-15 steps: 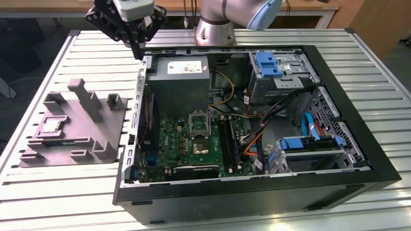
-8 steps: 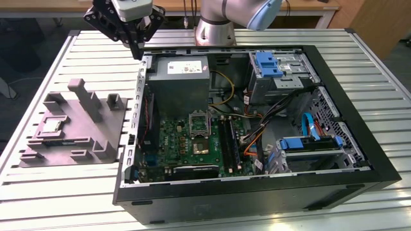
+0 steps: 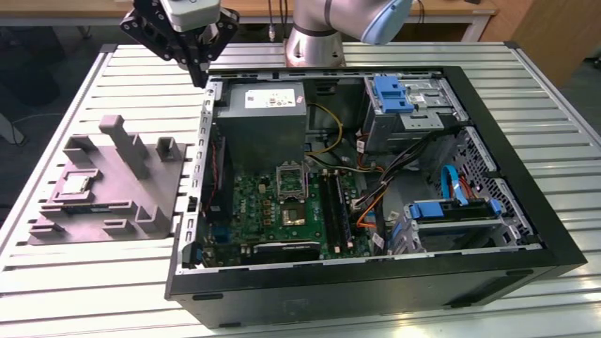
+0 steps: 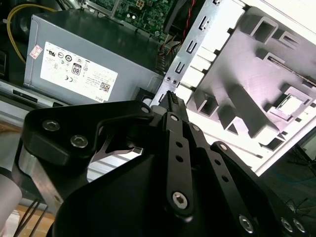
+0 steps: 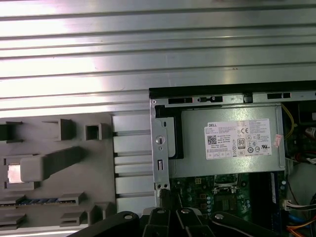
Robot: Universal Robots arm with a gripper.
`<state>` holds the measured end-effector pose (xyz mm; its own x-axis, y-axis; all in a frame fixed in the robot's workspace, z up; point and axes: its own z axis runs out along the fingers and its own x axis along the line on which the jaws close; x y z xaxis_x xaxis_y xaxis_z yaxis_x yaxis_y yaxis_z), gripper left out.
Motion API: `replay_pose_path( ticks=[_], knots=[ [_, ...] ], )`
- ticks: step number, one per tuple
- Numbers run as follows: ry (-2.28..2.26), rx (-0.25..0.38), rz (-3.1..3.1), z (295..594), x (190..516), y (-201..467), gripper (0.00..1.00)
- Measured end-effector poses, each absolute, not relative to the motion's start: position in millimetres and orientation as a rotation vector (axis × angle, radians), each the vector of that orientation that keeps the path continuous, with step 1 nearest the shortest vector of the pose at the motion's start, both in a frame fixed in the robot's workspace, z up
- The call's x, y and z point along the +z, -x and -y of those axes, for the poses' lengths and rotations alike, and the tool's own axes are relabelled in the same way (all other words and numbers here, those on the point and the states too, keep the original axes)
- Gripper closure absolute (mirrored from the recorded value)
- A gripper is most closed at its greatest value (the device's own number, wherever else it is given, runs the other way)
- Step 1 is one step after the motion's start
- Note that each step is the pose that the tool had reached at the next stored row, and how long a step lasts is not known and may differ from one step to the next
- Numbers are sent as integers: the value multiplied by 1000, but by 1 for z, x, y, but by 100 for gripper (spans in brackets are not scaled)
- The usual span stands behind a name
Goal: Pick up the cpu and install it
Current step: 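Reach for the cpu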
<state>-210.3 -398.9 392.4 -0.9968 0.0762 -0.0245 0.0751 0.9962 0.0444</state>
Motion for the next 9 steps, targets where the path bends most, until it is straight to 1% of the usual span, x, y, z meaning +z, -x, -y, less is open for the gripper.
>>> replay_pose_path(
  ticks=[9],
  knots=[
    [-118,68,-3112,399,392,212,89]
  ],
)
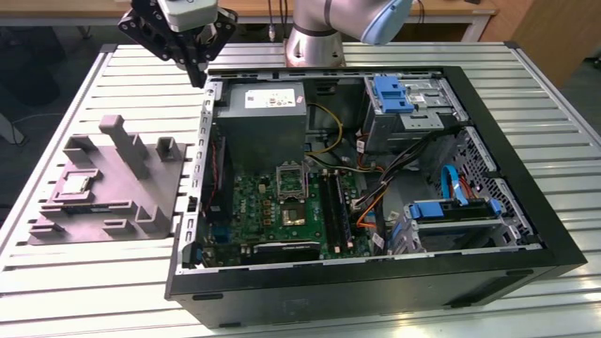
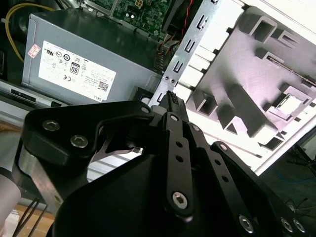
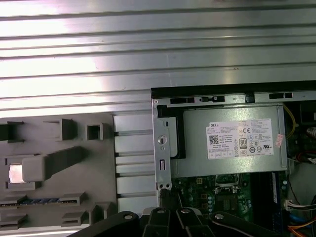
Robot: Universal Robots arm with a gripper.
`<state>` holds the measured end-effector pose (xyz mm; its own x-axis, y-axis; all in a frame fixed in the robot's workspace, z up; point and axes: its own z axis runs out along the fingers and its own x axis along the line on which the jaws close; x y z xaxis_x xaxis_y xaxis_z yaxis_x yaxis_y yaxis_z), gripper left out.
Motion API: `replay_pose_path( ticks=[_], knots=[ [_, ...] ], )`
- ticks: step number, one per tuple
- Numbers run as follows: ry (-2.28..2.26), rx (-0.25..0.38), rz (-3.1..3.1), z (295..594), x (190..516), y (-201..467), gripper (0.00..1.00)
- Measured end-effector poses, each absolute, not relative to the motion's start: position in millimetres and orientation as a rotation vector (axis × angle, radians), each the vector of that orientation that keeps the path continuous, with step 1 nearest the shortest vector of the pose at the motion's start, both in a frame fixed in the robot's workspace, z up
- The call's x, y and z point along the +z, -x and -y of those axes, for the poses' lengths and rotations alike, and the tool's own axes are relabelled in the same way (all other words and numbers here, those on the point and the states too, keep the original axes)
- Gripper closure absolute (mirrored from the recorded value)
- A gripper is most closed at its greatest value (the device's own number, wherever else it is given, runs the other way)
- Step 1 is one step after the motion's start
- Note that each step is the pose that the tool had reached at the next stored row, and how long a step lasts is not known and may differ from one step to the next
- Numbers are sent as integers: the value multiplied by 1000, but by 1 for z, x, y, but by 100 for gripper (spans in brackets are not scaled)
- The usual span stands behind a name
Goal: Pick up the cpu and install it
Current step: 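Reach for the cpu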
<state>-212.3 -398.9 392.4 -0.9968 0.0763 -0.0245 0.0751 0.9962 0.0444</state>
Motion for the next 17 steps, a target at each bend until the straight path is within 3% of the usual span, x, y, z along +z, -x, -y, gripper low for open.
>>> replay_pose_path(
  ticks=[17],
  knots=[
    [-118,68,-3112,399,392,217,89]
  ],
)
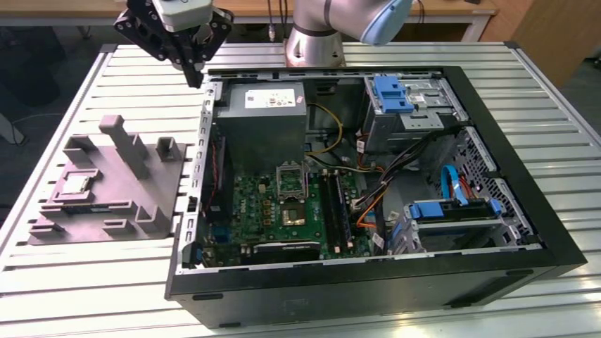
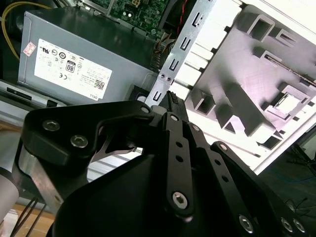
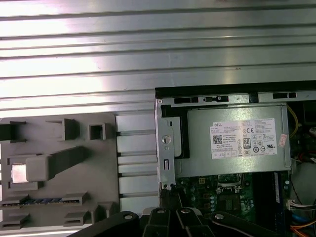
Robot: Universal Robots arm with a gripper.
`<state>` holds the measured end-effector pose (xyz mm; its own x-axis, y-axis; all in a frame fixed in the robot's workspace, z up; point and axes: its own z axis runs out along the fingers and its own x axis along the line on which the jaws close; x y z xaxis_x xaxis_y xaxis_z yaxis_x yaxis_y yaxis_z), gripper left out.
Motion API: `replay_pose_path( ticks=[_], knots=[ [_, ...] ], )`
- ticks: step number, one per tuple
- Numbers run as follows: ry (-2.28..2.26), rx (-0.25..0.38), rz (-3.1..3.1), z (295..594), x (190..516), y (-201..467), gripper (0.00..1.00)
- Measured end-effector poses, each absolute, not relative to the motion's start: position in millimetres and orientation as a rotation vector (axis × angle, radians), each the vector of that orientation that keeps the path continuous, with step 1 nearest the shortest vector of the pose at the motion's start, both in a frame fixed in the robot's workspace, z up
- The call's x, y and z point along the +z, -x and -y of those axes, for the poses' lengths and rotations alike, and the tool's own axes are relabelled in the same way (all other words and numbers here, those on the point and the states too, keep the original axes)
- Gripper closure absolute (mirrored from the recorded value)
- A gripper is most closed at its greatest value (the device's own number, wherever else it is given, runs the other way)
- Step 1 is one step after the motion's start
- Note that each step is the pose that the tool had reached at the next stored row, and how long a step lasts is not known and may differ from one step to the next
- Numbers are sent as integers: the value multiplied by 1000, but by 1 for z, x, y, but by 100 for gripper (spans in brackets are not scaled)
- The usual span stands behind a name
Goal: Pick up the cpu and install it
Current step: 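Reach for the cpu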
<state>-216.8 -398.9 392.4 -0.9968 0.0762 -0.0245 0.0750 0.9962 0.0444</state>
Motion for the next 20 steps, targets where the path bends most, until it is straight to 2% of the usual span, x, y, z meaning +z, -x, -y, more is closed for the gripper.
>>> replay_pose_path(
  ticks=[20],
  knots=[
    [-118,68,-3112,399,392,228,89]
  ],
)
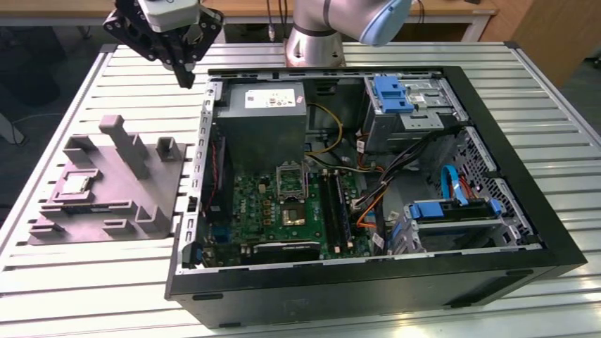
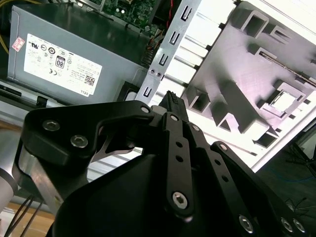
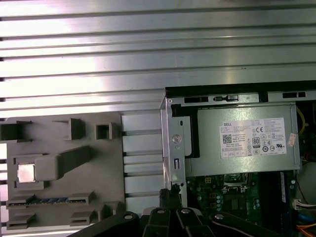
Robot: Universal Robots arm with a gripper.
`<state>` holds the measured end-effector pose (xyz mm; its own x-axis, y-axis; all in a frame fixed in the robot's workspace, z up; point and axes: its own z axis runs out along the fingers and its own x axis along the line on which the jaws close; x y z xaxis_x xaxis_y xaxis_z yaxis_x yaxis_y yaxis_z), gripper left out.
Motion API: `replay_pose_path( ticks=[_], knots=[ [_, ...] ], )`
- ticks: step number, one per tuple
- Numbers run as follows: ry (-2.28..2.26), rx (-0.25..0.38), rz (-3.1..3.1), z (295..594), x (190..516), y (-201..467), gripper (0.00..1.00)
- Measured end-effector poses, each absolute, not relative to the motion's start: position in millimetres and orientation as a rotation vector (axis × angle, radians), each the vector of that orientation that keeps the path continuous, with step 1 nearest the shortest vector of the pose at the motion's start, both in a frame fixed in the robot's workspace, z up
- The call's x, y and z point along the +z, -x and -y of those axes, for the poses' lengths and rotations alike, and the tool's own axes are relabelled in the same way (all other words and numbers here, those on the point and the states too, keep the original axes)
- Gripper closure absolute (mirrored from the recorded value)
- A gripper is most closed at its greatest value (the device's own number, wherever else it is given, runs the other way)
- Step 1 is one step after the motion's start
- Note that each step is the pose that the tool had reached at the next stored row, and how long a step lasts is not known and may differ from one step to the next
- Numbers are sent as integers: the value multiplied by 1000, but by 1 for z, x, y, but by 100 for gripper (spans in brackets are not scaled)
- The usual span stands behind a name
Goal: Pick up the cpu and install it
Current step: 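Reach for the cpu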
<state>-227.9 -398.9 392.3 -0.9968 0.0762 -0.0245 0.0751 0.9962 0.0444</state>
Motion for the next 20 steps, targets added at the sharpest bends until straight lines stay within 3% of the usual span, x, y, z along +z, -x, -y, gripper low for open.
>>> replay_pose_path(
  ticks=[20],
  knots=[
    [-118,68,-3112,399,392,233,89]
  ],
)
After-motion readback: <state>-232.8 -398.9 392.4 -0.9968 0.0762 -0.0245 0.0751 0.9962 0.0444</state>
